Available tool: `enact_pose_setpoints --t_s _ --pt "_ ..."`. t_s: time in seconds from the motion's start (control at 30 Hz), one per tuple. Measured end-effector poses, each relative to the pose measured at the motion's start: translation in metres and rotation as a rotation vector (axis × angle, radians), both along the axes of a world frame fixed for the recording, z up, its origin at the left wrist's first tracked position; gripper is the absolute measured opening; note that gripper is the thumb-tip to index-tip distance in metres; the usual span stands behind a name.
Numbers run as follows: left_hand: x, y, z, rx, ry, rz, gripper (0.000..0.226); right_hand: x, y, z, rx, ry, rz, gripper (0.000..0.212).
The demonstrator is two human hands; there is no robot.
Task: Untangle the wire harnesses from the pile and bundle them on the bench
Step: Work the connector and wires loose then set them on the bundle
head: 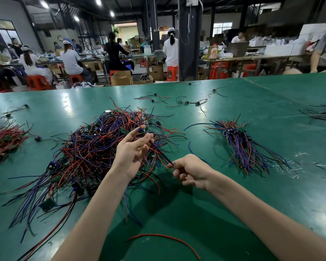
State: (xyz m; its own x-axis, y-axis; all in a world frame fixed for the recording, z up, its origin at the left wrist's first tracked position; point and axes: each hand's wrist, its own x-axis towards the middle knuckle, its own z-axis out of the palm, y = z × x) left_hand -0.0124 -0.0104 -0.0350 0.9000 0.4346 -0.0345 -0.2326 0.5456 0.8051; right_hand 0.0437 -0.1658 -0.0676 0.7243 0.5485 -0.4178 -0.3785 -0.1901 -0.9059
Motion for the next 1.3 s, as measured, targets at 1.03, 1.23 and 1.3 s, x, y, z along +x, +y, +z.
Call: enact_pose_setpoints --t_s 1.03,1.23,1.3 --pt "0.003 -0.029 -0.015 0.285 -0.017 0.026 0.030 0.008 -0.030 0.027 -0.103 -0.539 0.660 0.028" --pt "0.004 -0.043 -0.025 0.440 0.018 0.008 0.027 0.005 -0.017 0.017 0.124 -0.556 0.204 0.011" --pt "0.004 -0.042 -0.025 0.409 0.019 -0.003 0.025 0.005 -0.016 0.016 0.128 -0.550 0.186 0.014"
